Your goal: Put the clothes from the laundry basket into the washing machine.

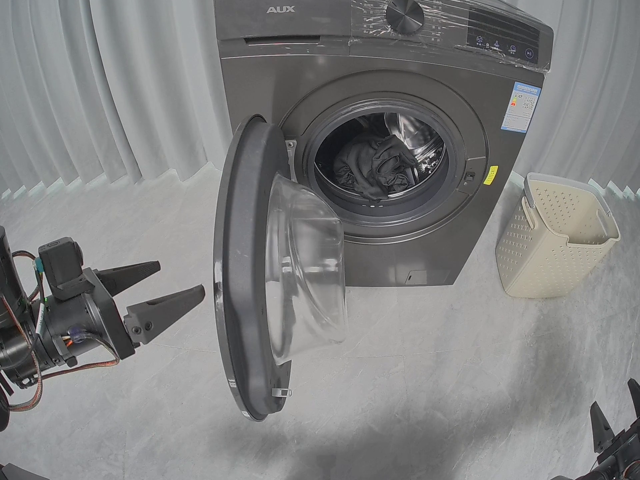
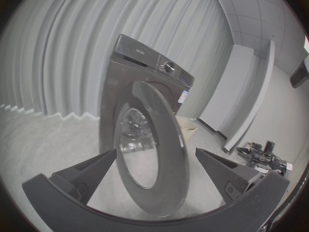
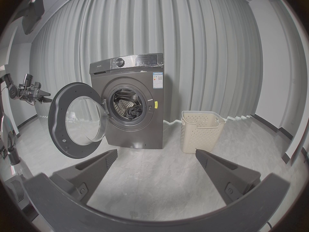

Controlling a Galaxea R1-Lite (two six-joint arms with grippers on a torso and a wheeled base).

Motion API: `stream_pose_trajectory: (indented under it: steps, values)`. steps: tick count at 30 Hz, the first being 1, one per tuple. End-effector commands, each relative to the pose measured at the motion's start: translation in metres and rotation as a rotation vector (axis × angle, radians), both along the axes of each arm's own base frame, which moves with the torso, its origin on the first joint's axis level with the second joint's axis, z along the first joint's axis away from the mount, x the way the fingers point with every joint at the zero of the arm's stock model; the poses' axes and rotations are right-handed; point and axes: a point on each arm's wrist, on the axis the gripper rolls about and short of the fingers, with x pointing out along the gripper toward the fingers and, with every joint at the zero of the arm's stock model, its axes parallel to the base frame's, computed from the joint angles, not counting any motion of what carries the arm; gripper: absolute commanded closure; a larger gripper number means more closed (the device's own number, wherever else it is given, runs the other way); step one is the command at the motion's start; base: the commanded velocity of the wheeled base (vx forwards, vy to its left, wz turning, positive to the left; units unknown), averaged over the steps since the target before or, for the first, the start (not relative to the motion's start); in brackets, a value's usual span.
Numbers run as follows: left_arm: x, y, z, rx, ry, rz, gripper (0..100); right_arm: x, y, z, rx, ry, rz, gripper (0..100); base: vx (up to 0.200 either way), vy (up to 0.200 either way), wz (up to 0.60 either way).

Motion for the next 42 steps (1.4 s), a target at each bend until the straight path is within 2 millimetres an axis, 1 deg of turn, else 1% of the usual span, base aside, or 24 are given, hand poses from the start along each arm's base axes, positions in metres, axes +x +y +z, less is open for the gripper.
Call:
stream_pose_trajectory:
  steps: [1, 5, 8, 11, 12, 13, 15, 16, 17, 20, 23, 24, 25, 31, 33, 36, 40, 42]
  values:
    - [-0.007, 0.004, 0.005, 0.000, -0.032, 0.072, 0, 0.000, 0.000, -0.003, -0.001, -0.005, 0.001, 0, 0.000, 0.000, 0.00]
    - [-0.005, 0.006, 0.005, 0.010, -0.037, 0.100, 0, 0.000, 0.000, -0.003, -0.001, -0.005, 0.001, 0, 0.000, 0.000, 0.00]
    - [0.005, 0.009, -0.002, 0.052, -0.016, 0.151, 0, 0.000, 0.000, -0.002, -0.003, -0.006, 0.001, 0, 0.000, 0.000, 0.00]
    - [0.017, 0.006, -0.010, 0.085, 0.015, 0.178, 0, 0.000, 0.000, -0.003, -0.003, -0.005, 0.001, 0, 0.000, 0.000, 0.00]
    - [0.017, 0.006, -0.010, 0.085, 0.015, 0.178, 0, 0.000, 0.000, -0.003, -0.003, -0.005, 0.001, 0, 0.000, 0.000, 0.00]
    - [0.027, 0.004, -0.015, 0.109, 0.037, 0.198, 0, 0.000, 0.000, -0.002, -0.001, -0.006, 0.001, 0, 0.000, 0.000, 0.00]
    - [0.029, 0.003, -0.015, 0.112, 0.037, 0.199, 0, 0.000, 0.000, -0.003, -0.001, -0.006, 0.001, 0, 0.000, 0.000, 0.00]
    - [0.041, -0.004, -0.015, 0.120, 0.041, 0.201, 0, 0.000, 0.000, -0.003, -0.001, -0.005, 0.001, 0, 0.000, 0.000, 0.00]
    - [0.046, -0.008, -0.014, 0.119, 0.040, 0.189, 0, 0.000, 0.000, -0.003, -0.001, -0.005, 0.001, 0, 0.000, 0.000, 0.00]
    - [0.053, -0.026, -0.012, 0.109, 0.037, 0.147, 0, 0.000, 0.000, -0.003, -0.001, -0.005, 0.001, 0, 0.000, 0.000, 0.00]
    - [0.064, -0.038, -0.012, 0.118, 0.038, 0.152, 0, 0.000, 0.000, -0.003, 0.000, -0.005, 0.000, 0, 0.000, 0.000, 0.00]
    - [0.064, -0.038, -0.013, 0.118, 0.038, 0.152, 0, 0.000, 0.000, -0.003, 0.000, -0.005, 0.000, 0, 0.000, 0.000, 0.00]
    - [0.069, -0.047, -0.011, 0.115, 0.031, 0.147, 0, 0.000, 0.000, -0.003, 0.000, -0.005, -0.002, 0, 0.000, 0.000, 0.00]
    - [0.075, -0.061, -0.005, 0.105, 0.004, 0.117, 0, 0.000, 0.000, -0.003, 0.000, -0.005, -0.002, 0, 0.000, 0.000, 0.00]
    - [0.077, -0.071, 0.001, 0.094, -0.015, 0.097, 0, 0.000, 0.000, -0.003, -0.001, -0.005, 0.000, 0, 0.000, 0.000, 0.00]
    - [0.089, -0.084, 0.011, 0.082, -0.040, 0.094, 0, 0.000, 0.000, -0.003, -0.001, -0.005, 0.000, 0, 0.000, 0.000, 0.00]
    - [0.111, -0.101, 0.011, 0.077, -0.048, 0.096, 0, 0.000, 0.000, -0.003, -0.001, -0.005, 0.000, 0, 0.000, 0.000, 0.00]
    - [0.117, -0.105, 0.010, 0.077, -0.048, 0.096, 0, 0.000, 0.000, -0.003, -0.001, -0.005, 0.000, 0, 0.000, 0.000, 0.00]
